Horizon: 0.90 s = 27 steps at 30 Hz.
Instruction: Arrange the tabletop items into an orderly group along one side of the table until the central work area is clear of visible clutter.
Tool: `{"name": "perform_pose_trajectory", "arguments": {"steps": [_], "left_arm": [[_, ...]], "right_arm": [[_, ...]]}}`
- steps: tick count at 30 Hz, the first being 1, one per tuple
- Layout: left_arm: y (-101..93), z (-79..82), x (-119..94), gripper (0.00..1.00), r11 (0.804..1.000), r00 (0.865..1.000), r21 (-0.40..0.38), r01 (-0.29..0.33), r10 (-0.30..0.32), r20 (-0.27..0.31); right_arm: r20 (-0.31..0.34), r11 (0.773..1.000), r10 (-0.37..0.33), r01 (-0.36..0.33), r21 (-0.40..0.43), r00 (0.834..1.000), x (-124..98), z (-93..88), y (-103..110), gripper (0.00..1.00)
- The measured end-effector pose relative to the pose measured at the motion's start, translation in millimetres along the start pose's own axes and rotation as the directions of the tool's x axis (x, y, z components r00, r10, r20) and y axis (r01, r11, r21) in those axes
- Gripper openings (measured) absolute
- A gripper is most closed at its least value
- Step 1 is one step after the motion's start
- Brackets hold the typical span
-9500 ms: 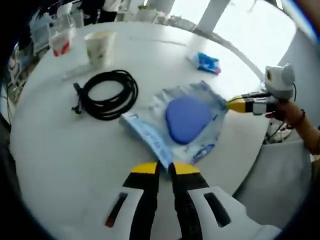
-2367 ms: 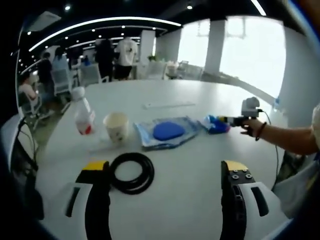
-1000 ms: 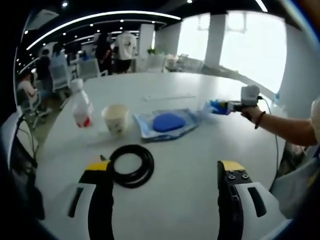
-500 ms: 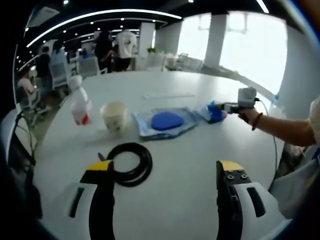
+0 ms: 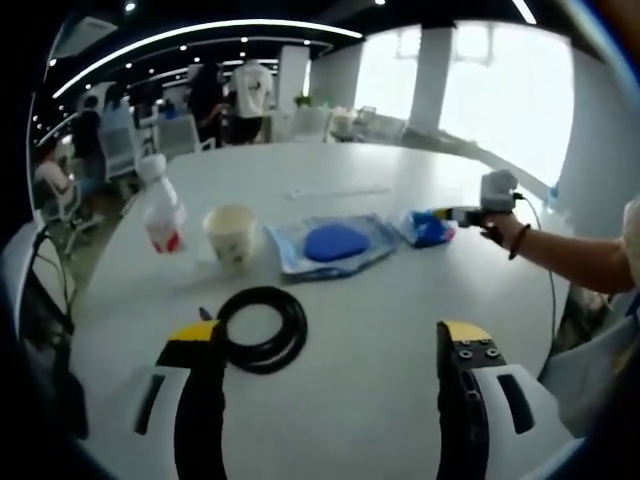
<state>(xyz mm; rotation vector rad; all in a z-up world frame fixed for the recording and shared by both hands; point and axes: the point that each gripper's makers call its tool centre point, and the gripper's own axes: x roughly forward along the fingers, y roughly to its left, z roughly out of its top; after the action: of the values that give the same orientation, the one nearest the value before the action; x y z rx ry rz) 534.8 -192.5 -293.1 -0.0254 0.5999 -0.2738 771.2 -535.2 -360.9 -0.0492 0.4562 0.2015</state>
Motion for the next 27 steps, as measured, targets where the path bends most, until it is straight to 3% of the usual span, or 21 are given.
{"name": "perform_pose_trajectory", "arguments": {"steps": [6,13,18,23,27], "left_arm": [[0.7,-0.4,-0.9,0.93,1.000,1.000,-0.001,-0.004,0.004,-0.006],[-4.7,-1.1,-1.9,0.99,1.000,1.000,0.023,0.013,-0.013,-0.024],[-10.7,6.1,-5.8,0.99,0.999,0.999,0.018,0.041,-0.041,-0.001],[-13.8,6.2,-8.0,0.99,0.997,0.999,0.059,0.044,-0.043,-0.018],[-11.8,7.7,-12.0,0.99,0.995,0.999,0.099,0.026,-0.024,-0.027]], "right_arm": [[-0.019,0.998,-0.015,0.016,0.054,1.000,-11.0,1.1,-0.4,0.56],[-0.015,0.997,0.036,-0.035,0.074,0.999,-29.3,11.7,19.0,0.69],[-0.025,0.986,0.133,-0.129,0.103,0.991,-42.8,14.3,50.8,0.78],[-0.020,0.975,0.203,-0.200,0.091,0.979,-58.6,21.6,82.8,0.81],[-0.027,0.951,0.306,-0.304,0.063,0.952,-72.3,24.4,120.6,0.83]]}}
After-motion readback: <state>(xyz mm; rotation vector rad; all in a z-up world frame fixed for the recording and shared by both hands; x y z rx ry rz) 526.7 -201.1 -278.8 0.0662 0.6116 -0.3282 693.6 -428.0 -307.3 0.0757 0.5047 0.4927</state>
